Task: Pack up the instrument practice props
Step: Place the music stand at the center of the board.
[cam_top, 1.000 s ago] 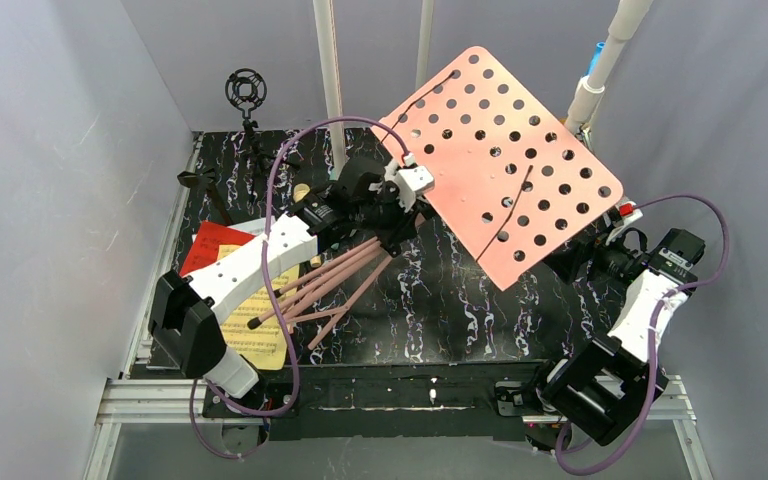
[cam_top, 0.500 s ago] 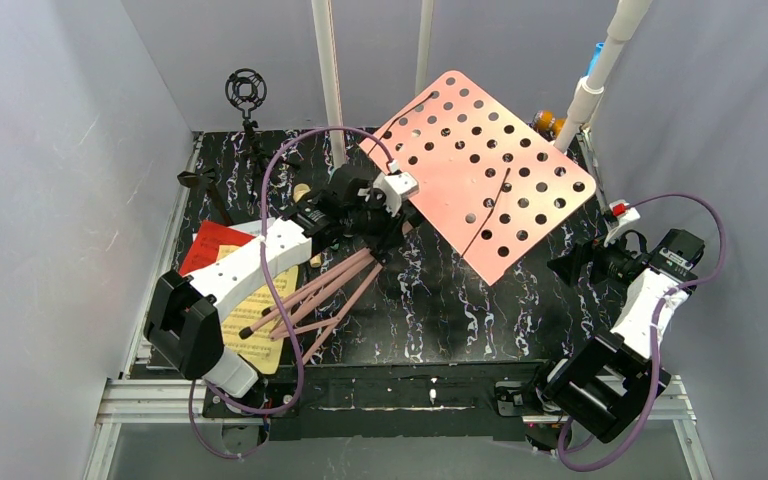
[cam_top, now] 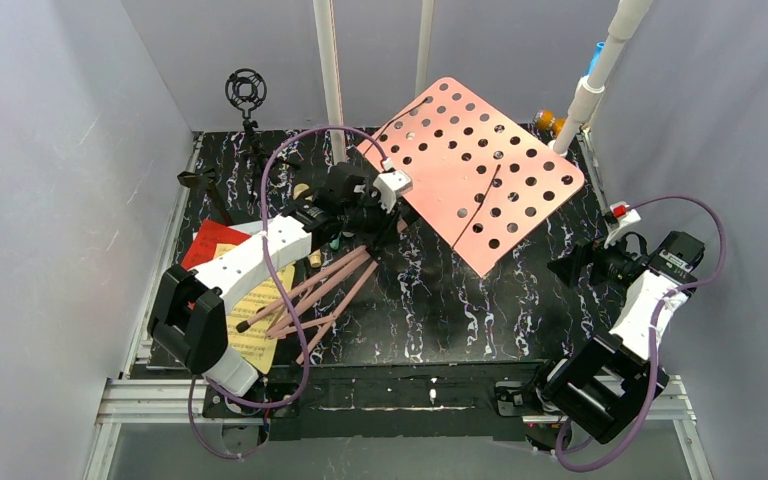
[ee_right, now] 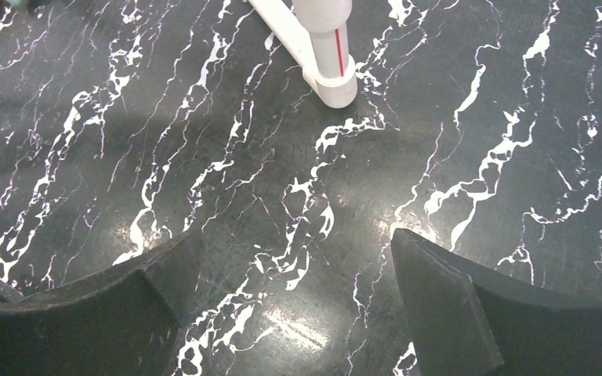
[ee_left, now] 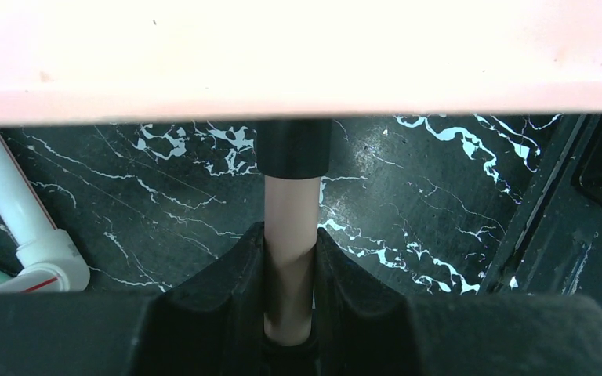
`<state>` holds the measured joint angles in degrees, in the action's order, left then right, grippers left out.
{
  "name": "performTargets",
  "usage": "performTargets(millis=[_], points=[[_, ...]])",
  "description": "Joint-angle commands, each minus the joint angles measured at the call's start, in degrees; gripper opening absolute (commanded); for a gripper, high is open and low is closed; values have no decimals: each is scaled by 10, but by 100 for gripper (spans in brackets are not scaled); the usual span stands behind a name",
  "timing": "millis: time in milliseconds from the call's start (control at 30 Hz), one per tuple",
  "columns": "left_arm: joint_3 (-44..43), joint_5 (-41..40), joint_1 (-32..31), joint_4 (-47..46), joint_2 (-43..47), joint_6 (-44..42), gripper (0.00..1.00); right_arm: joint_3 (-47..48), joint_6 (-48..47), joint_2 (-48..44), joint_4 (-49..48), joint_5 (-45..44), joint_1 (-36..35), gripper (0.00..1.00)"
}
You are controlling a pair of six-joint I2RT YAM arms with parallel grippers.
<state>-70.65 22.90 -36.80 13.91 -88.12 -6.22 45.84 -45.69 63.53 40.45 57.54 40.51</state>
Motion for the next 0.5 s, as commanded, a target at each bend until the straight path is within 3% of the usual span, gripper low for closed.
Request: performTargets(millis=[0, 200, 467], points=[[-34, 3, 10, -109, 9, 9, 0, -6, 0, -18, -9, -5, 13, 98], [-17, 5, 16, -125, 8, 10, 0, -11, 23, -11, -38, -49, 28, 98], [26, 41, 18, -182, 63, 12, 0, -7, 9, 10, -21, -32, 31, 98]])
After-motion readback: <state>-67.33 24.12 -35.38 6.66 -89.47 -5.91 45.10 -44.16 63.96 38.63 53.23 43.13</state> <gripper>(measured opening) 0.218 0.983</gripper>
